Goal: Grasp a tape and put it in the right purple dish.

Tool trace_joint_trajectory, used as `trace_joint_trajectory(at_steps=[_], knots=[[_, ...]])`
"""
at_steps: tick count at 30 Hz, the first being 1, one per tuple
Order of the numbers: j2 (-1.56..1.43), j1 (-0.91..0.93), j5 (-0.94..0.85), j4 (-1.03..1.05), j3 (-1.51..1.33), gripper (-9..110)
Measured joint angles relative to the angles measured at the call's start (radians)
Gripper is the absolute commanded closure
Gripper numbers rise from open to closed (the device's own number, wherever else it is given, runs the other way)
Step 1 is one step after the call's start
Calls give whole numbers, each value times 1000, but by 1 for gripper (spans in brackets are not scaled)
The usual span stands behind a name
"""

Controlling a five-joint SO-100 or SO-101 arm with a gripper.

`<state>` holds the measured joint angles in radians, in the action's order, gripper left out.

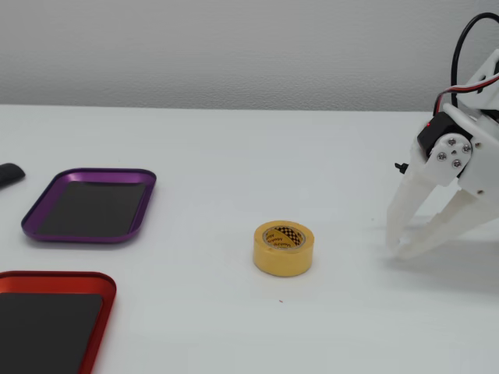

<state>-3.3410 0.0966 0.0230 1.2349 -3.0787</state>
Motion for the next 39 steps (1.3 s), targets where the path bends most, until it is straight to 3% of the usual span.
trace_joint_trajectory(at_steps=[16,23,30,34,39], knots=[[0,0,-5,-3,0,102],[0,40,-9,-103,110,102],[18,61,-225,-114,293,102],[187,67,-262,-101,382,96],[614,74,-262,-100,557,90]])
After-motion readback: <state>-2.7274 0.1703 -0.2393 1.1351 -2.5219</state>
